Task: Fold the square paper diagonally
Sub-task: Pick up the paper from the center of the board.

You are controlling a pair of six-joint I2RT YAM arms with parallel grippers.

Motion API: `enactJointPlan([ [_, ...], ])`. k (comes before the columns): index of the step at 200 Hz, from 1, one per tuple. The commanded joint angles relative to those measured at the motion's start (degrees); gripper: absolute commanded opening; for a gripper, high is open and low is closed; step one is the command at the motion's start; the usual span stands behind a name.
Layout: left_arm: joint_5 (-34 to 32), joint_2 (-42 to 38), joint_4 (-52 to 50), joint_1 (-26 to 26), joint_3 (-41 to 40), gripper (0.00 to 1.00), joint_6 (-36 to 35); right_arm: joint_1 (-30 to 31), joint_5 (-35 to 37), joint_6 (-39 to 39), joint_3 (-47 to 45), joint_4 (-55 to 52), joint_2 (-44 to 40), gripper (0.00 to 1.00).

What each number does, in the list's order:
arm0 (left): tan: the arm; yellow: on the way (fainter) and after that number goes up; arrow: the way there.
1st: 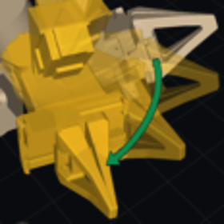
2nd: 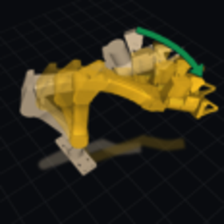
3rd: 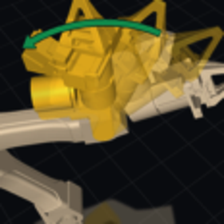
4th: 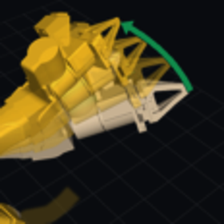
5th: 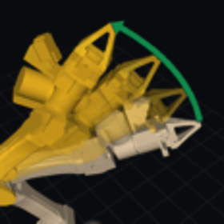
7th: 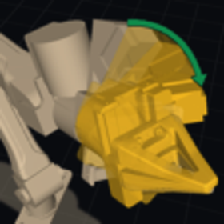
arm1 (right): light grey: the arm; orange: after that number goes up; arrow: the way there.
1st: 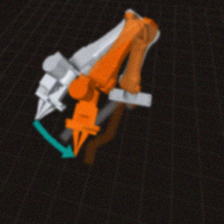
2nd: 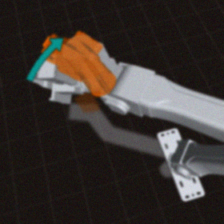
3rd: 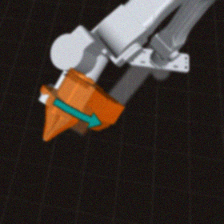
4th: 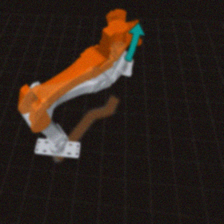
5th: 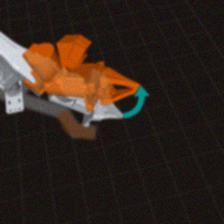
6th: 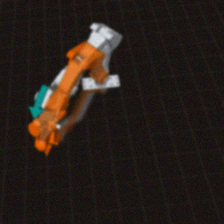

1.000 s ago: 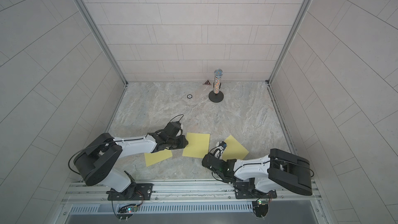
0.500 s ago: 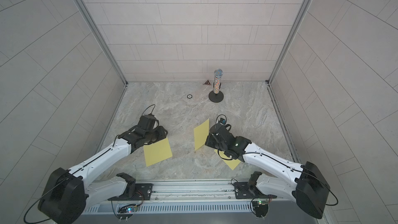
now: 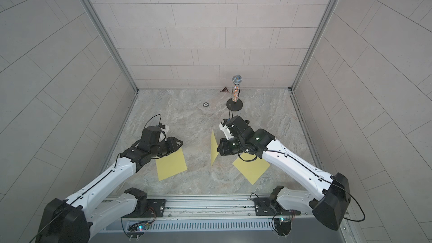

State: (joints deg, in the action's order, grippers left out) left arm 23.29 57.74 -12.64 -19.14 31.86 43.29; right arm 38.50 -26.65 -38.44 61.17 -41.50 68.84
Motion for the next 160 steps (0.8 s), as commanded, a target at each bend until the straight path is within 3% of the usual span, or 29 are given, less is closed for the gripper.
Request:
enactJointPlan([
  [1, 1.9, 0.4, 4.5, 0.2, -1.1, 0.37, 0.5, -5.8, -6.5, 3.5, -3.7, -2.9, 1.8, 0.0],
  [26, 3.8, 3.5, 6.9, 0.1, -0.8, 0.36, 0.7, -11.2, -10.9, 6.5, -6.8, -2.9, 7.1, 0.0],
  [66, 6.5, 11.1, 12.1, -1.8, -0.3, 0.28, 1.7, -15.1, -9.7, 11.8, -7.6, -2.8, 18.1, 0.0],
  [106, 8.2, 20.2, 17.4, -6.0, 1.2, 0.18, 1.9, -15.9, -5.2, 13.1, -6.8, -2.5, 18.6, 0.0],
  [160, 8.0, 26.6, 20.4, -12.2, 2.7, 0.15, 0.7, -15.9, -0.4, 11.5, -7.1, 0.5, 18.7, 0.0],
])
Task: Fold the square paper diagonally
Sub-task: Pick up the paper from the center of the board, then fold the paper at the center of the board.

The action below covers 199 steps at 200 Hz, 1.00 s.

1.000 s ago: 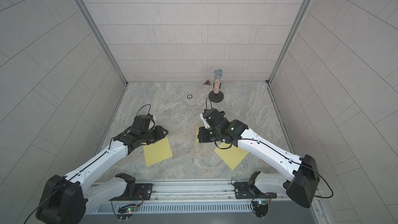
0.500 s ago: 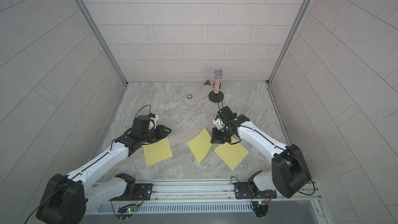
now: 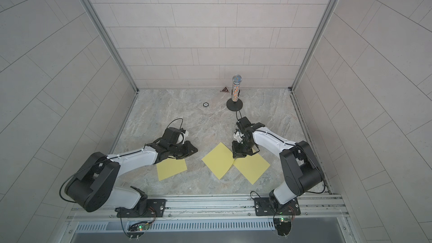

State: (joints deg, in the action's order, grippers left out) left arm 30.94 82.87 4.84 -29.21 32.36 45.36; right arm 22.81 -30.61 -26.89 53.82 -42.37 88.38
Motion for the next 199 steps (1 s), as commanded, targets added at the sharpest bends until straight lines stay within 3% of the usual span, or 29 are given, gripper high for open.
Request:
enactJointPlan([
  [1, 0.4, 1.6, 2.8, -2.3, 2.2, 0.15, -1.4, -0.2, 3.5, -0.1, 0.3, 1.5, -0.9, 0.0],
  [40, 0.0, 4.3, 3.3, -3.0, 3.4, 0.11, -2.0, -0.2, 6.9, -2.2, -0.9, 4.1, -1.9, 0.0],
  [139, 2.0, 11.4, 4.2, -4.4, 7.7, 0.08, -1.7, -0.2, 8.4, -3.3, -2.1, 6.7, -1.3, 0.0],
  [199, 1.1, 14.2, 0.1, -4.6, 11.2, 0.08, -5.4, -0.2, 6.9, -3.9, -2.6, 7.9, -1.2, 0.0],
])
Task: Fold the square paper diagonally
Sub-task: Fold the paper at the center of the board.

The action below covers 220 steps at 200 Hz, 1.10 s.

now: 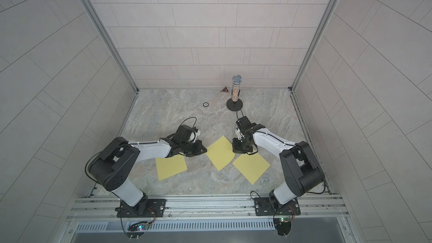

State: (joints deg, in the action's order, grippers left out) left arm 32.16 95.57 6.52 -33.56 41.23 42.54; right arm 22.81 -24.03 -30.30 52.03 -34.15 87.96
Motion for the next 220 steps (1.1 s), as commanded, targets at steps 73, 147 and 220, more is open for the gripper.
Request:
enactJointPlan([
  [73, -3.8, 2.8, -4.8, -0.3, 2.7, 0.07, -6.2, -0.2, -1.2, -1.7, -0.1, 0.5, -1.0, 0.0],
  [147, -6.3, 4.6, -6.7, -0.3, 3.3, 0.04, -8.0, -0.2, -5.8, -4.1, 0.3, 1.5, -2.4, 0.0],
  [220, -5.9, 4.0, -6.7, -0.3, 2.0, 0.0, -8.1, 0.2, -13.9, -14.1, -1.2, 14.1, -2.9, 0.0],
])
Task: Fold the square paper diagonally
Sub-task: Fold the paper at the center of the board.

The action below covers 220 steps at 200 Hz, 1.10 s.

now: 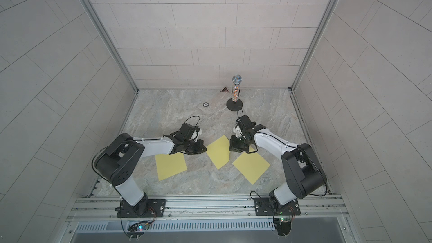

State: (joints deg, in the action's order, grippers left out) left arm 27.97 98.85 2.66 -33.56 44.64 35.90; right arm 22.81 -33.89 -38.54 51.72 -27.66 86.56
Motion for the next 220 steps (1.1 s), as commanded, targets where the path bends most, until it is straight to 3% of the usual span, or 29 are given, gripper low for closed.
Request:
enactJointPlan([
  [1, -1.7, 0.7, -2.9, -0.3, -1.5, 0.0, -1.4, 0.3, -4.0, -6.0, -0.9, 7.9, -1.5, 0.0],
  [39, -2.2, 0.6, -2.9, -0.4, -2.1, 0.0, -2.0, 1.9, -5.7, -12.9, -3.1, 17.9, -0.2, 0.0],
  [121, -3.0, 0.6, -2.7, -0.6, -2.4, 0.0, -2.0, 5.4, -2.4, -16.9, -2.1, 23.5, 5.0, 0.0],
  [220, -3.4, 0.8, -2.7, -0.6, -2.4, 0.0, -2.2, 7.9, -1.1, -25.6, -4.8, 39.0, 12.1, 0.0],
])
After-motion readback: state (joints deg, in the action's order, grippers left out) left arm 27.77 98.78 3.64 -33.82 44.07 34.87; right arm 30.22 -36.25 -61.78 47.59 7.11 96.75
